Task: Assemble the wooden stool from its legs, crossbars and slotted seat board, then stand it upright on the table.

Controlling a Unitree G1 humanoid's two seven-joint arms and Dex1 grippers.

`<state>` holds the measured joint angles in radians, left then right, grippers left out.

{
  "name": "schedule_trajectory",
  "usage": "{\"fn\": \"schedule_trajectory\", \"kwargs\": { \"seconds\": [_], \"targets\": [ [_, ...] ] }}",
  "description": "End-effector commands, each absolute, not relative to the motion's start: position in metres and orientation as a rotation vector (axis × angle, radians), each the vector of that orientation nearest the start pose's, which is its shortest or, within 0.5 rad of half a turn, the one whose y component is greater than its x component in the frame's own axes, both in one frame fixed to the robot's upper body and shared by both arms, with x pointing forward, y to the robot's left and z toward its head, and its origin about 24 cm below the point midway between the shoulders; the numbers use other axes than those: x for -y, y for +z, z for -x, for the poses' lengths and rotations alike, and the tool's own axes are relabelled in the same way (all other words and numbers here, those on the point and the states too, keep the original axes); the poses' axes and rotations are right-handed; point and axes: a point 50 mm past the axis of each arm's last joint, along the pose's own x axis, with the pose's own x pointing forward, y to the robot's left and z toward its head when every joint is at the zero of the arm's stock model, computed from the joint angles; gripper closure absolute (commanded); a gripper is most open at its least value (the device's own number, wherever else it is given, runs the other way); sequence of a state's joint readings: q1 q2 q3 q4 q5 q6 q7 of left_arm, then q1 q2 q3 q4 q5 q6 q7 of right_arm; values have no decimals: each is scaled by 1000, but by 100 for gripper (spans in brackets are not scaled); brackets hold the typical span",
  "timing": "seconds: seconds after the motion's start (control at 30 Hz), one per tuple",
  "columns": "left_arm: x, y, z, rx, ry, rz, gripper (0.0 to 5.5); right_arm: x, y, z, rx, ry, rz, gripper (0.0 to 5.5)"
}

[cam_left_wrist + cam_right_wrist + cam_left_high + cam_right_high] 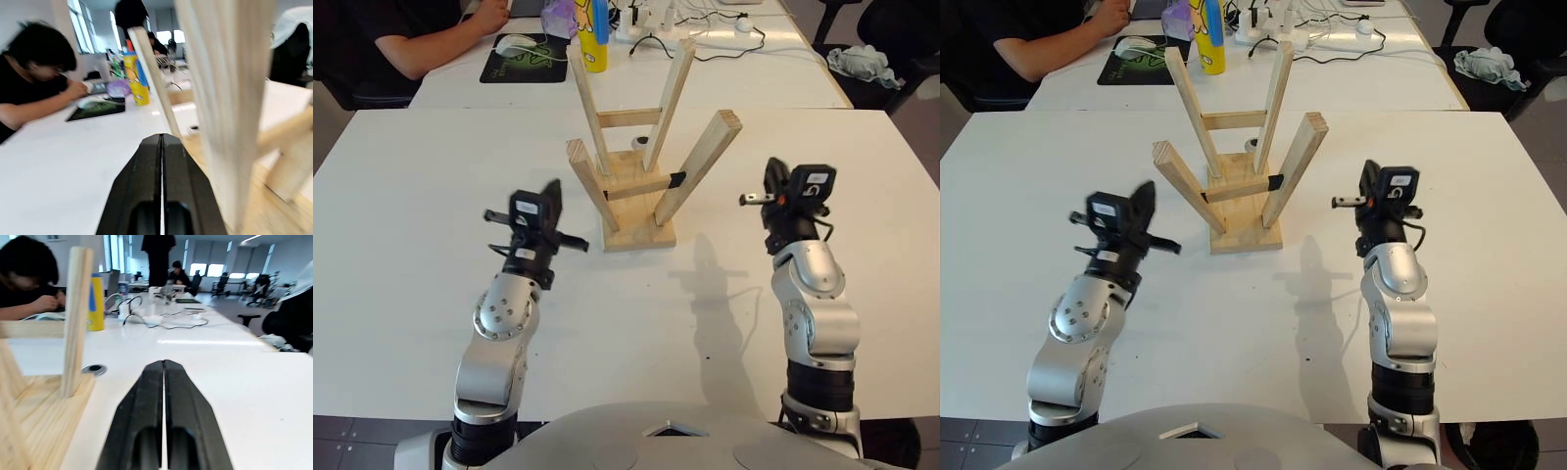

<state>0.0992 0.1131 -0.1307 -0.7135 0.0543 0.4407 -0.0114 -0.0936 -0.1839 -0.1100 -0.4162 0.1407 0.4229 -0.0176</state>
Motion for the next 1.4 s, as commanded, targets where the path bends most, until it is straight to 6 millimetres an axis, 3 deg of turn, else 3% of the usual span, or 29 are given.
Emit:
{"fn": "schedule_trajectory", "kwargs": {
  "seconds": [0.03, 0.17, 0.23, 0.27, 0.33, 0.4, 0.5, 0.7, 0.83, 0.93, 1.0, 1.03, 1.1, 1.13, 1.2, 1.27, 1.4],
  "targets": [
    [-132, 142, -214, 212, -93, -162, 550, 178, 137, -271, 118, 8, 25, 546],
    [-133, 139, -214, 200, -76, -174, 550, 177, 144, -276, 134, 22, 0, 546],
    [-130, 139, -214, 205, -95, -177, 550, 167, 146, -276, 144, 115, -33, 546],
    [-125, 139, -214, 209, -132, -184, 550, 153, 147, -273, 155, 237, -72, 546],
    [-109, 136, -215, 194, -237, -203, 550, 111, 144, -255, 137, 620, 9, 546],
    [-98, 132, -218, 169, -294, -198, 550, 102, 127, -245, 44, 727, 67, 546],
    [-100, 126, -223, 122, -267, -186, 550, 120, 113, -255, -33, 579, 108, 546],
    [-128, 116, -225, 45, -91, -201, 550, 164, 102, -267, -130, 270, 174, 546],
    [-154, 117, -224, 42, 69, -195, 550, 181, 106, -265, -103, 106, 122, 546],
    [-164, 136, -222, 166, 147, -220, 550, 187, 118, -266, -29, 19, 25, 546],
    [-141, 139, -225, 198, -23, -195, 550, 153, 128, -266, 26, 261, -82, 546],
    [-112, 131, -224, 151, -227, -166, 550, 114, 140, -253, 87, 588, -20, 546],
    [-75, 108, -214, 14, -480, -163, 550, 70, 121, -217, -79, 1039, 77, 546],
    [-72, 101, -213, -31, -504, -170, 550, 69, 110, -212, -160, 1049, 77, 546],
    [-81, 92, -216, -99, -463, -222, 550, 93, 88, -224, -290, 853, 129, 546],
    [-95, 89, -218, -145, -375, -244, 550, 119, 78, -236, -348, 669, 176, 546],
    [-131, 87, -221, -179, -119, -202, 550, 164, 79, -255, -347, 378, 225, 546]
  ]
}}
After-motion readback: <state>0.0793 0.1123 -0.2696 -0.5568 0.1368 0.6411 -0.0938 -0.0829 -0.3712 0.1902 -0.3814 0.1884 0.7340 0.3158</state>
